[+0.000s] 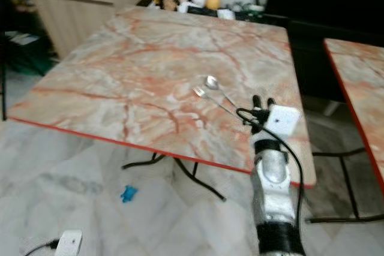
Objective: Setting the table
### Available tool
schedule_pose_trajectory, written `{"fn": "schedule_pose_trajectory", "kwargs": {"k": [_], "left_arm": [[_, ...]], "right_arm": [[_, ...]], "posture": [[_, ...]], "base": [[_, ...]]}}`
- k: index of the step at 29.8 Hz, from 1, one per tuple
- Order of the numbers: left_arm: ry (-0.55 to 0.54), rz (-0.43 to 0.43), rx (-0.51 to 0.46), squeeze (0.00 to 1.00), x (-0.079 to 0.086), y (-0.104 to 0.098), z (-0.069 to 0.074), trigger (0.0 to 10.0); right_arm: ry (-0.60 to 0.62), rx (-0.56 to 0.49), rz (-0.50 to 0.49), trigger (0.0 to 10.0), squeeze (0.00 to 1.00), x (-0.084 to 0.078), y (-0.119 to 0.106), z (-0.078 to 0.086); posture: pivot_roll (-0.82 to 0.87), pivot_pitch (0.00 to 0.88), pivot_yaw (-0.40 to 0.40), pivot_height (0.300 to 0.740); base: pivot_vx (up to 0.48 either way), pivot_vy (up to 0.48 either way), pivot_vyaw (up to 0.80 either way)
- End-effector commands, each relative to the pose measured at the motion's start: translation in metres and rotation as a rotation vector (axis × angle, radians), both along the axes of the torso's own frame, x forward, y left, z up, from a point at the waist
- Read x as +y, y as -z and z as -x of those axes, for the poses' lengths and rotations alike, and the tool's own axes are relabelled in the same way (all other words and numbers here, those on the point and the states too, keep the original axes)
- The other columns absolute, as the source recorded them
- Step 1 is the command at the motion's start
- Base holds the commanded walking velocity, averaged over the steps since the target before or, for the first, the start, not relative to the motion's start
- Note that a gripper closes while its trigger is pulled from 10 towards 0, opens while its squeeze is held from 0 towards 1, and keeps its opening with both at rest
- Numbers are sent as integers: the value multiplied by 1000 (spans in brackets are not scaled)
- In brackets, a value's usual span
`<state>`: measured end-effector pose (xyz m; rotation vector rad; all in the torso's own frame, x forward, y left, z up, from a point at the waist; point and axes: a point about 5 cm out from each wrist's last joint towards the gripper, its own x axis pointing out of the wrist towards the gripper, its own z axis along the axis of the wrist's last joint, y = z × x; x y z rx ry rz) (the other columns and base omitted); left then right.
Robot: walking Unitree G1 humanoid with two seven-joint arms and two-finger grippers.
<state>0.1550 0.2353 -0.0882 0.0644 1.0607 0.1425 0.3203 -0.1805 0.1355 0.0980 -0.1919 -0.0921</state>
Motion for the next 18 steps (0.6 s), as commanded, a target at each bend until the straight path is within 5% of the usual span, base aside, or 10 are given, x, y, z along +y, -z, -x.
{"fn": "schedule_pose_trajectory", "kwargs": {"k": [1,4,10,18], "left_arm": [[-2,2,-4,0,-4,0,-2,10000],[-9,6,-9,0,-5,0,-3,10000],[-9,4,-11,0,-5,0,-4,10000],[-15,8,-16,0,-5,0,-4,10000]], "right_arm": [[8,5,5,10000,0,-6,1,1],[0,0,14,10000,0,-4,0,0],[-8,-13,16,10000,0,-1,-2,-1],[-42,-10,-14,10000,0,4,2,4]], "posture": [[70,0,-5,740],[72,0,-7,740],[75,0,-12,740],[78,0,-14,740]], "base": [[255,0,0],[264,0,0],[268,0,753],[267,0,0]]}}
